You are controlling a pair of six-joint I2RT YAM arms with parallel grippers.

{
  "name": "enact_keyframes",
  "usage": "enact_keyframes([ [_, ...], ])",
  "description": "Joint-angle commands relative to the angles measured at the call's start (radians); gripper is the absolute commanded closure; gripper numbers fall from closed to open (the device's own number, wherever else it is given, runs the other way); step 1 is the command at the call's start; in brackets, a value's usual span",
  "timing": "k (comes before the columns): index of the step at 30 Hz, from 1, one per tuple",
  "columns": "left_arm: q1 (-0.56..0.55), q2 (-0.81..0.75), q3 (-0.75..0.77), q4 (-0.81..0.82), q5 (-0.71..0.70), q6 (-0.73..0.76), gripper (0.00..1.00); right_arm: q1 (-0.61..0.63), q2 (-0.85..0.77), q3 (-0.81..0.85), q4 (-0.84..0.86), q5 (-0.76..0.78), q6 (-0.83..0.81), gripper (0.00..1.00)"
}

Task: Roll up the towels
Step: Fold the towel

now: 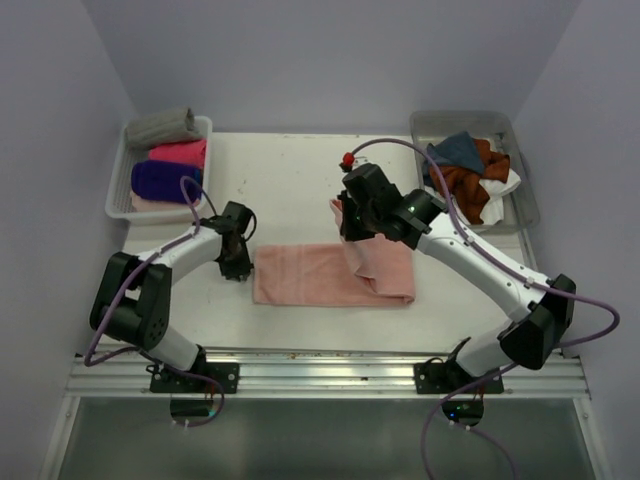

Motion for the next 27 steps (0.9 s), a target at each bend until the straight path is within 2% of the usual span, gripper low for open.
enact_keyframes([
  [1,-0.001,0.014,-0.018,0.126,0.092,0.014,0.79,0.036,0.038,0.074,0.068,-0.021,0.017,1.0],
  [18,0.0,0.037,-0.027,0.149,0.099,-0.008,0.79,0.162,0.292,0.213,0.183,-0.009,0.104,1.0],
  [27,0.0,0.046,-0.033,0.157,0.101,-0.011,0.79,0.185,0.421,0.266,0.215,-0.073,0.132,1.0],
])
